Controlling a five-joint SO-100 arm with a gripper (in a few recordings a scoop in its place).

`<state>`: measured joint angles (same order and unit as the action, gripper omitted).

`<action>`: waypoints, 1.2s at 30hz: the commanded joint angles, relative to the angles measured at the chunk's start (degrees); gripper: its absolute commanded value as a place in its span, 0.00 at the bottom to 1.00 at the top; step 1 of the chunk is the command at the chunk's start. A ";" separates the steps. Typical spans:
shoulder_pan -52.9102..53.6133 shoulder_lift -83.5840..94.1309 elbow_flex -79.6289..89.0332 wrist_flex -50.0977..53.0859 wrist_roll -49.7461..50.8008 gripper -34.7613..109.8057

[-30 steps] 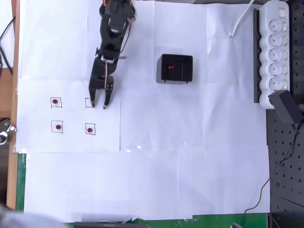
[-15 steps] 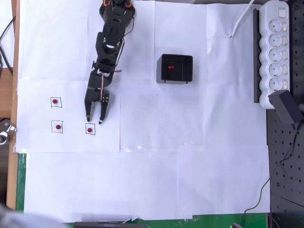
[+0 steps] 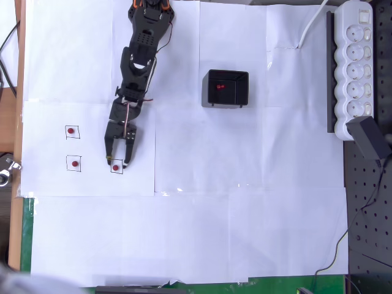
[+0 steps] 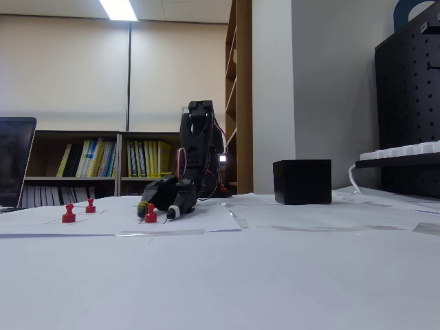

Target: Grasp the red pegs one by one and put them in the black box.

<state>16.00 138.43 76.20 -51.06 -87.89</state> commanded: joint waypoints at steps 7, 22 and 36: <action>0.62 1.14 3.34 0.09 -3.60 0.35; -1.93 2.37 5.98 1.14 -4.31 0.34; -5.27 -1.76 5.80 9.49 -1.76 0.34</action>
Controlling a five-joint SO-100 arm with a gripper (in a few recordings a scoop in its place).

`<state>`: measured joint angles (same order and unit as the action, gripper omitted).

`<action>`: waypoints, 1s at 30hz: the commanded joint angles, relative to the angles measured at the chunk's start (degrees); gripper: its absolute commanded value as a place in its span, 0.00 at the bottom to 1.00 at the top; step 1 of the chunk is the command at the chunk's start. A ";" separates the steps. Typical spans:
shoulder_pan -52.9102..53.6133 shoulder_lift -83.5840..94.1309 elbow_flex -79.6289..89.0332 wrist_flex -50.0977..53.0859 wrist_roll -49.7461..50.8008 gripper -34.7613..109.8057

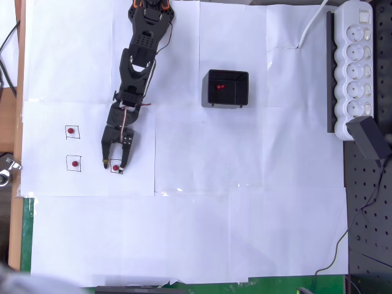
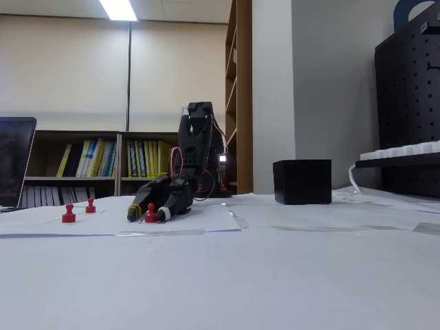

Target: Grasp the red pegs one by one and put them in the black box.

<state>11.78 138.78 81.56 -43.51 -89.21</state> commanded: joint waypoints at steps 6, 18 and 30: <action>-2.29 -3.43 0.35 4.75 -0.62 0.34; -3.96 -4.75 0.35 6.94 -1.67 0.34; -4.48 -5.27 -0.44 6.94 -0.97 0.31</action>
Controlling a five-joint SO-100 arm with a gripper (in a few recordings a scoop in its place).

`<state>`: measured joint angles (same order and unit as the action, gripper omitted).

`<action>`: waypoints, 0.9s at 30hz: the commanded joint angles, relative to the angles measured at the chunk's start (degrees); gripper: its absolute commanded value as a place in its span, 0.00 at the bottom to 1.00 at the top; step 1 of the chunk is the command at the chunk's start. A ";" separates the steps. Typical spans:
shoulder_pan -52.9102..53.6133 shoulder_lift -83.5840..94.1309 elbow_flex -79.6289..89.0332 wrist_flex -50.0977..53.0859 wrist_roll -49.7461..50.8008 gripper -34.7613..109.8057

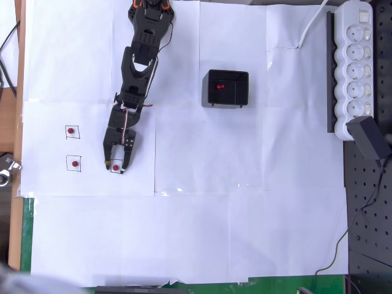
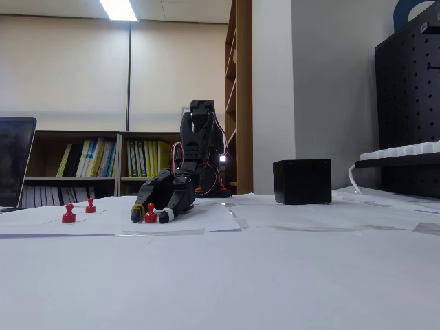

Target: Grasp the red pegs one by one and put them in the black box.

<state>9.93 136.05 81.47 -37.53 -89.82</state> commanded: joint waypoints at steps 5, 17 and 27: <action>-2.64 -2.46 -0.35 0.97 0.00 0.25; -1.23 -21.27 0.35 44.30 7.65 0.24; -22.32 -44.56 34.10 138.87 -0.35 0.24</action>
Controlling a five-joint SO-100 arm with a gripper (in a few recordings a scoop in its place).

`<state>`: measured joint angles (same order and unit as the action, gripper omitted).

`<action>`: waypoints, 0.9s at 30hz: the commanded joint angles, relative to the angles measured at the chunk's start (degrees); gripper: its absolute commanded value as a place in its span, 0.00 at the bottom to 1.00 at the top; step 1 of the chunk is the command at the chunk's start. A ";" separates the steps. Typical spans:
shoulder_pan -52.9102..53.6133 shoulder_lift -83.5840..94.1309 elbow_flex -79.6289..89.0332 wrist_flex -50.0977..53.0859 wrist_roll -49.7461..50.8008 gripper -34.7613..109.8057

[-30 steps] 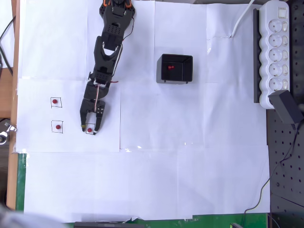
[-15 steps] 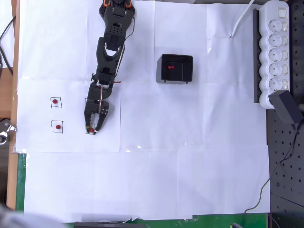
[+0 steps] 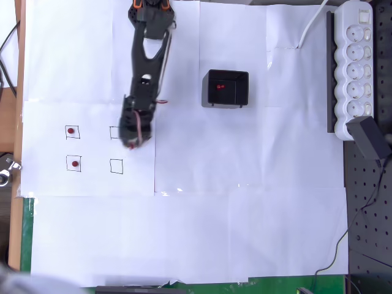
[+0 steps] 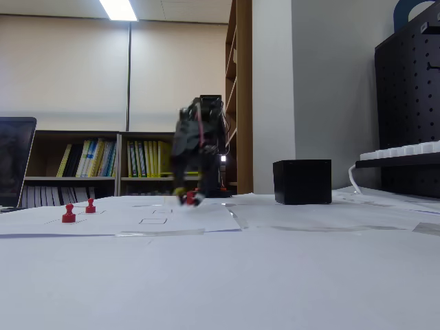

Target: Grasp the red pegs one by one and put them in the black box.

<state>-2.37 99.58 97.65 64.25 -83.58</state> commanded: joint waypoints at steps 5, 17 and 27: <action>-28.04 -12.83 22.24 39.02 -20.13 0.24; -42.80 4.22 23.99 34.19 -27.07 0.24; -41.22 11.51 24.87 33.05 -26.10 0.39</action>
<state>-44.21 113.29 118.04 95.80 -108.98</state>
